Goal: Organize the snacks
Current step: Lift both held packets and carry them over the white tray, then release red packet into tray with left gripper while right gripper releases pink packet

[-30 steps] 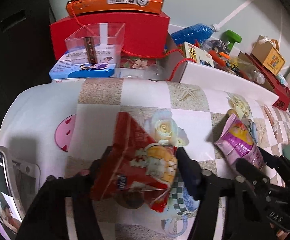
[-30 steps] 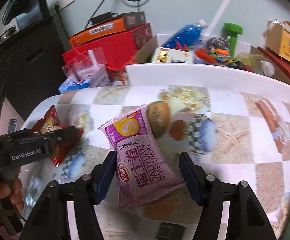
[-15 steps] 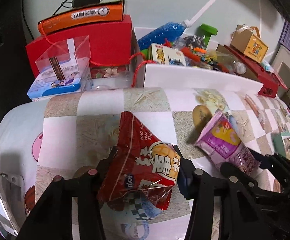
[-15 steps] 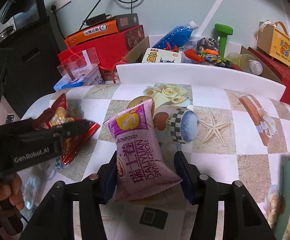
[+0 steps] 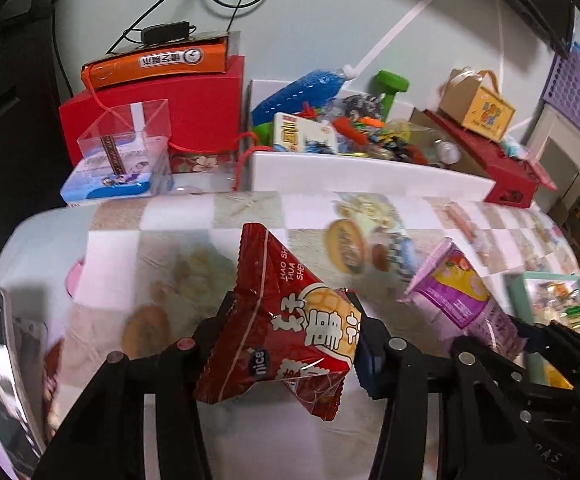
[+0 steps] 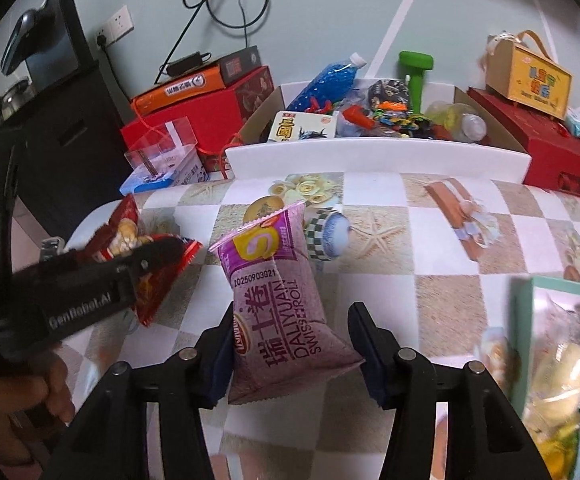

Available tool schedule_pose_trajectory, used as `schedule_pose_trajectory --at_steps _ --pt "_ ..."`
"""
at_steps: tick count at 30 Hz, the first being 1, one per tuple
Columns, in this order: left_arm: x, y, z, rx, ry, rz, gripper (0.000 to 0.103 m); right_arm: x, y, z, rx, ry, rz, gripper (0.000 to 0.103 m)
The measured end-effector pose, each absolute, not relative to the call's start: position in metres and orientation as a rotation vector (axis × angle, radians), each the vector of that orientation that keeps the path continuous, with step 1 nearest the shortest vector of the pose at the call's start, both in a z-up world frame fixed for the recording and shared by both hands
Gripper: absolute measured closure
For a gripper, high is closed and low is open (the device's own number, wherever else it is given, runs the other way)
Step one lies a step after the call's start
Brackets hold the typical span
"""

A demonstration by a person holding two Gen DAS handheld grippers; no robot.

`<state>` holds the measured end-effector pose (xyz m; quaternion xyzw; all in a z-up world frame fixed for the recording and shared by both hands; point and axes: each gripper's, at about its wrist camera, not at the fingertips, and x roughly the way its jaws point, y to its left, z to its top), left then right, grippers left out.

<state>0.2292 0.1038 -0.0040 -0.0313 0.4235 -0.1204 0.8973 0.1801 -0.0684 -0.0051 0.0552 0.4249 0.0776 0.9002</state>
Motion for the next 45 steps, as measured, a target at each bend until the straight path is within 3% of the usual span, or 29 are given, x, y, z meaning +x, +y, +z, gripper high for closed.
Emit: schedule_pose_trajectory --at_steps 24,37,45 --pt "0.129 -0.051 0.05 -0.246 0.854 -0.463 0.051 0.07 -0.272 0.059 0.356 0.796 -0.193 0.047" --pt "0.111 -0.141 0.046 -0.112 0.904 -0.603 0.051 0.031 -0.376 0.051 0.49 0.752 -0.45 0.047" --pt "0.111 -0.179 0.029 -0.053 0.951 -0.634 0.051 0.036 -0.384 0.031 0.504 0.818 -0.428 0.047"
